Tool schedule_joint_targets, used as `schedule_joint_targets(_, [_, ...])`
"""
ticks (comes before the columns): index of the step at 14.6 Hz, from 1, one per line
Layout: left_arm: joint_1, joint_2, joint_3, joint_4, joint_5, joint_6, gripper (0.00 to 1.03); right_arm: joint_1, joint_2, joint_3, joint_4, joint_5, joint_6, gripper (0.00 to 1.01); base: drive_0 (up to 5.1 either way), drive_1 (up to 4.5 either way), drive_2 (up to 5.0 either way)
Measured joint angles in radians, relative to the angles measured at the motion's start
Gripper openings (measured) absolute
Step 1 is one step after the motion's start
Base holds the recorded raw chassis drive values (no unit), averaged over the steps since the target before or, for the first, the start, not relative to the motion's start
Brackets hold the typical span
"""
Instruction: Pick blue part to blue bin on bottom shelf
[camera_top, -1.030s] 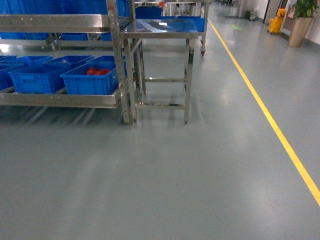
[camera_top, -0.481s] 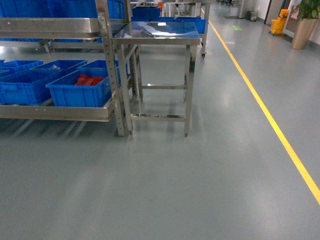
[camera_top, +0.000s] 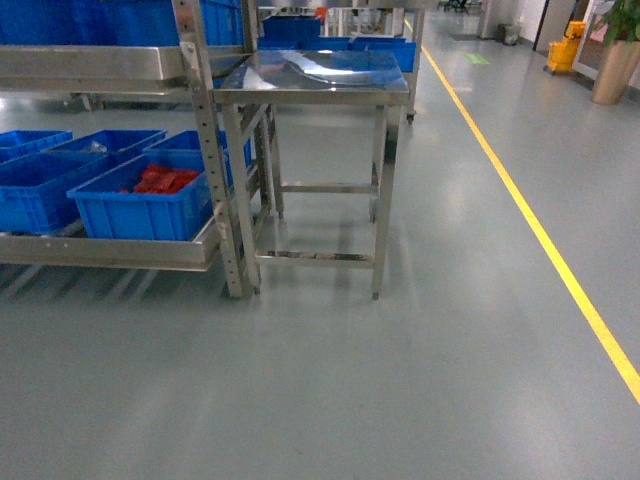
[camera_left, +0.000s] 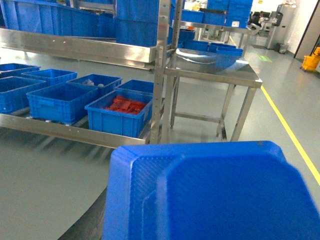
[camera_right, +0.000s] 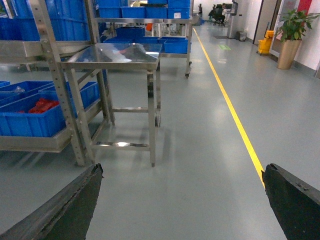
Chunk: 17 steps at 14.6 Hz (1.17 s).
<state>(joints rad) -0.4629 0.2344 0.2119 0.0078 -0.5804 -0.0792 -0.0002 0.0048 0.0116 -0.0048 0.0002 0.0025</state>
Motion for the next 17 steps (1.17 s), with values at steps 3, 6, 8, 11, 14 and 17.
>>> schedule_joint_targets(3, [0.0, 0.0, 0.0, -0.003, 0.0, 0.0, 0.44, 0.0, 0.0, 0.0, 0.0, 0.0, 0.0, 0.98, 0.0, 4.35, -4.3])
schedule_joint_targets(6, [0.0, 0.0, 0.0, 0.0, 0.0, 0.0, 0.44, 0.0, 0.0, 0.0, 0.0, 0.0, 0.0, 0.98, 0.0, 4.33, -4.3])
schedule_joint_targets(8, [0.0, 0.0, 0.0, -0.003, 0.0, 0.0, 0.44, 0.0, 0.0, 0.0, 0.0, 0.0, 0.0, 0.98, 0.0, 4.31, -4.4])
schedule_joint_targets(11, [0.0, 0.0, 0.0, 0.0, 0.0, 0.0, 0.44, 0.0, 0.0, 0.0, 0.001, 0.0, 0.0, 0.98, 0.0, 4.32, -4.3])
schedule_joint_targets(14, [0.0, -0.001, 0.0, 0.001, -0.003, 0.0, 0.44, 0.0, 0.0, 0.0, 0.002, 0.0, 0.0, 0.98, 0.0, 4.29, -4.4])
schedule_joint_targets(17, [0.0, 0.0, 0.0, -0.002, 0.0, 0.0, 0.44, 0.0, 0.0, 0.0, 0.0, 0.0, 0.0, 0.98, 0.0, 4.36, -4.3])
